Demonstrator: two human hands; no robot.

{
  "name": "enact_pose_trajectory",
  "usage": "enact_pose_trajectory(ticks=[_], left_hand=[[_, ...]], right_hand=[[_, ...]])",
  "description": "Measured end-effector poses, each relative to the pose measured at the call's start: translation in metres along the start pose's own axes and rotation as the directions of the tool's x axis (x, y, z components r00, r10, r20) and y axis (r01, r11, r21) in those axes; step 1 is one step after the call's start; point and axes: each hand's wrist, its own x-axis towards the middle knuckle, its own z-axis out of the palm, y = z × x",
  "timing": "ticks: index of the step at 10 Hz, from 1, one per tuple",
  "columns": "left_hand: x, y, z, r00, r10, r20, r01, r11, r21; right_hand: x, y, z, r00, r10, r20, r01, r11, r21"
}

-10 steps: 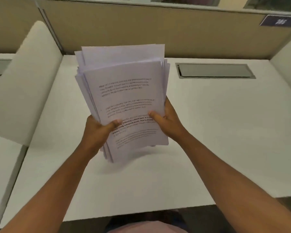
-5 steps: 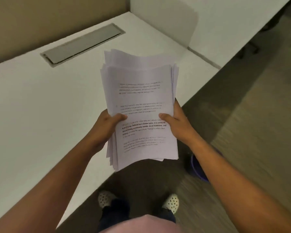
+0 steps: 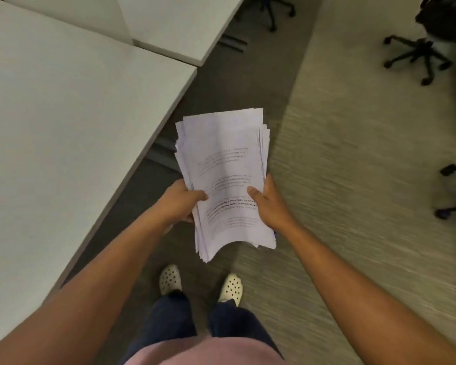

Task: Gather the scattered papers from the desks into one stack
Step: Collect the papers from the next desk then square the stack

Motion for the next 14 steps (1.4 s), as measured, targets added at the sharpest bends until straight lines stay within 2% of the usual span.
enact_pose_trajectory(ticks=[1,2,3,5,7,8,9,10,12,14], left_hand=[[0.033,0.015,0.031,0.984,-0.133,0.122,0.141,0.988,-0.066],[0.071,0.016,0.06,0.98,-0.136,0.144,0.137,0.991,0.0],[0.116,0.005,0.081,0.989,-0.081,0.126,0.075,0.996,0.051],[0.2,-0.027,0.118,0.993,0.005,0.116,-0.021,0.99,0.137],[0.281,-0.063,0.182,0.997,-0.006,0.079,-0.008,0.986,0.166],[0.322,-0.087,0.211,0.994,-0.073,0.079,0.06,0.986,0.153],[0.361,-0.118,0.235,0.99,-0.095,0.102,0.08,0.987,0.139],[0.396,-0.15,0.254,0.984,-0.133,0.114,0.117,0.983,0.143],[0.441,-0.213,0.275,0.973,-0.227,0.044,0.222,0.97,0.101],[0.479,-0.248,0.288,0.947,-0.321,0.021,0.32,0.946,0.043]], right_hand=[[0.017,0.024,-0.016,0.998,0.021,-0.057,-0.026,0.996,-0.086],[0.038,0.047,-0.027,0.993,0.082,-0.087,-0.094,0.986,-0.138],[0.063,0.069,-0.04,0.974,0.145,-0.174,-0.161,0.984,-0.082],[0.119,0.109,-0.083,0.862,0.368,-0.348,-0.405,0.914,-0.036],[0.154,0.184,-0.087,0.718,0.479,-0.505,-0.509,0.856,0.088],[0.164,0.236,-0.079,0.674,0.513,-0.531,-0.523,0.839,0.148],[0.177,0.293,-0.072,0.633,0.582,-0.511,-0.55,0.802,0.232],[0.192,0.344,-0.068,0.63,0.615,-0.474,-0.548,0.785,0.29],[0.218,0.434,-0.053,0.676,0.663,-0.32,-0.605,0.748,0.271],[0.25,0.485,-0.057,0.707,0.683,-0.185,-0.65,0.73,0.211]])
